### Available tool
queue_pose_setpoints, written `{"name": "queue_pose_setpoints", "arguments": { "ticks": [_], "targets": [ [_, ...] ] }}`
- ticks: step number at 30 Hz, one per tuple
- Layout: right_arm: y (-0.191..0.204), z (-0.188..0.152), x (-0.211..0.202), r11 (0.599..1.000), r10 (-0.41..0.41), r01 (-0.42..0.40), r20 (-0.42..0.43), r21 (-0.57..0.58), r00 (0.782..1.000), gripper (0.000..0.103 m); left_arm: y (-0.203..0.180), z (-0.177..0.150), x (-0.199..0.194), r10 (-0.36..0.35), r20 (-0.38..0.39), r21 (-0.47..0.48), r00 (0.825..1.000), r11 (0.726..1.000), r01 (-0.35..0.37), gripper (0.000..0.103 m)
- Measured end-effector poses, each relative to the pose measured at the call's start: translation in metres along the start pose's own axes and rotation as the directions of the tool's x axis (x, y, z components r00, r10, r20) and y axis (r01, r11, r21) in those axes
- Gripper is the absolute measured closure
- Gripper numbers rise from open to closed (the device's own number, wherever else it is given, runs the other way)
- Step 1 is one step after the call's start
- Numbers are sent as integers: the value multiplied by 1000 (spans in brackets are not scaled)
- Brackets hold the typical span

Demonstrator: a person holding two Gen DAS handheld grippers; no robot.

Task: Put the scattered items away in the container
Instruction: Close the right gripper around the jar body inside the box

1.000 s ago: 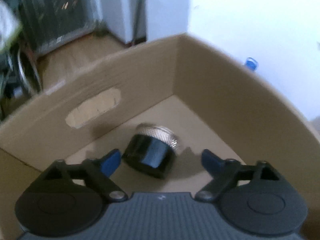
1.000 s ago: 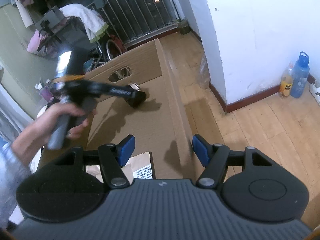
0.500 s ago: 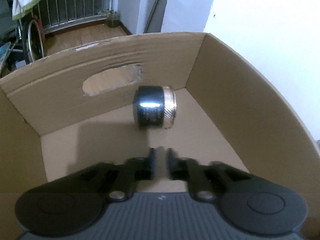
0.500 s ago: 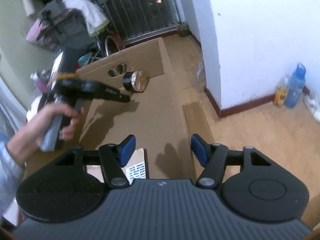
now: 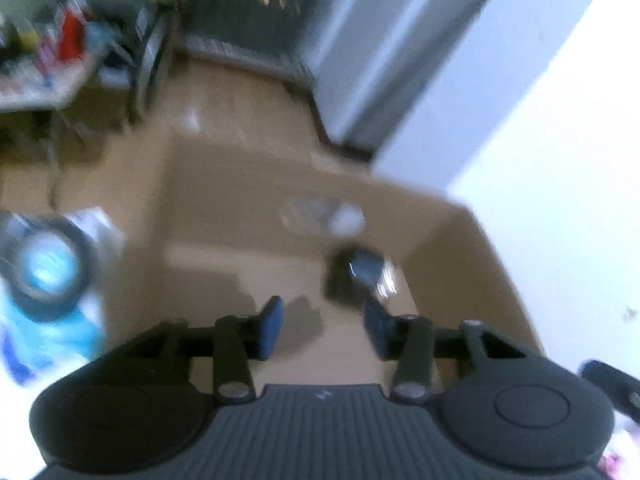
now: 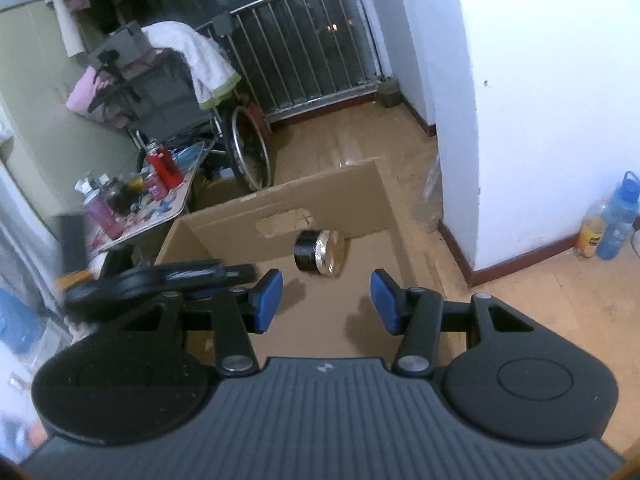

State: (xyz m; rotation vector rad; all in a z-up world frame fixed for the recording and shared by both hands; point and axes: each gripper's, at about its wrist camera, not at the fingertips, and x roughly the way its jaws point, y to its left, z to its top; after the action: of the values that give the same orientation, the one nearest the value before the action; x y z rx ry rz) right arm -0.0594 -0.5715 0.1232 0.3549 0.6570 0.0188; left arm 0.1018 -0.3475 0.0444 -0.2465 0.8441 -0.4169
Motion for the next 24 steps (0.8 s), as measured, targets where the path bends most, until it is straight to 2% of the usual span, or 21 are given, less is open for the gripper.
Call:
{"name": "queue_pose_setpoints", "arguments": {
  "ticks": [1, 2, 3, 7, 11, 13, 17, 18, 20, 24],
  "targets": [
    [3, 4, 11, 1000, -4, 4, -14, 6, 1000, 54, -3, 1, -10, 28, 45, 24, 999, 999, -29, 57],
    [5, 8, 24, 1000, -12, 12, -28, 13, 1000, 54, -5, 3, -15, 33, 65, 42, 997, 998, -36, 51],
    [7, 11, 38, 999, -22, 23, -41, 26, 999, 54, -4, 6, -20, 24, 73, 39, 997, 999, -27, 50],
    [19, 11, 88, 1000, -12, 14, -102, 19, 995, 54, 15, 14, -29, -51, 75, -68, 996, 996, 56, 50],
    [26, 7, 128, 999, 21, -18, -94, 36, 995, 50, 21, 5, -36, -59, 115, -89, 992, 994, 69, 52],
    [27, 4, 146, 998, 14, -8, -110, 59, 994, 48, 25, 3, -34, -74, 134, -100, 988, 991, 88, 52],
    [26, 1, 181, 989, -31, 47, -113, 139, 993, 47, 31, 0, -30, -63, 139, -118, 988, 990, 80, 52],
    [25, -1, 185, 987, -38, 54, -106, 152, 994, 49, 33, 2, -24, -67, 136, -117, 988, 990, 83, 51],
    [25, -2, 193, 986, -67, 80, -91, 146, 994, 64, 32, 3, -21, -59, 133, -105, 989, 992, 73, 51],
    [22, -3, 197, 988, -66, 77, -87, 131, 994, 64, 27, 3, -19, -48, 127, -85, 991, 995, 59, 49]
  ]
}}
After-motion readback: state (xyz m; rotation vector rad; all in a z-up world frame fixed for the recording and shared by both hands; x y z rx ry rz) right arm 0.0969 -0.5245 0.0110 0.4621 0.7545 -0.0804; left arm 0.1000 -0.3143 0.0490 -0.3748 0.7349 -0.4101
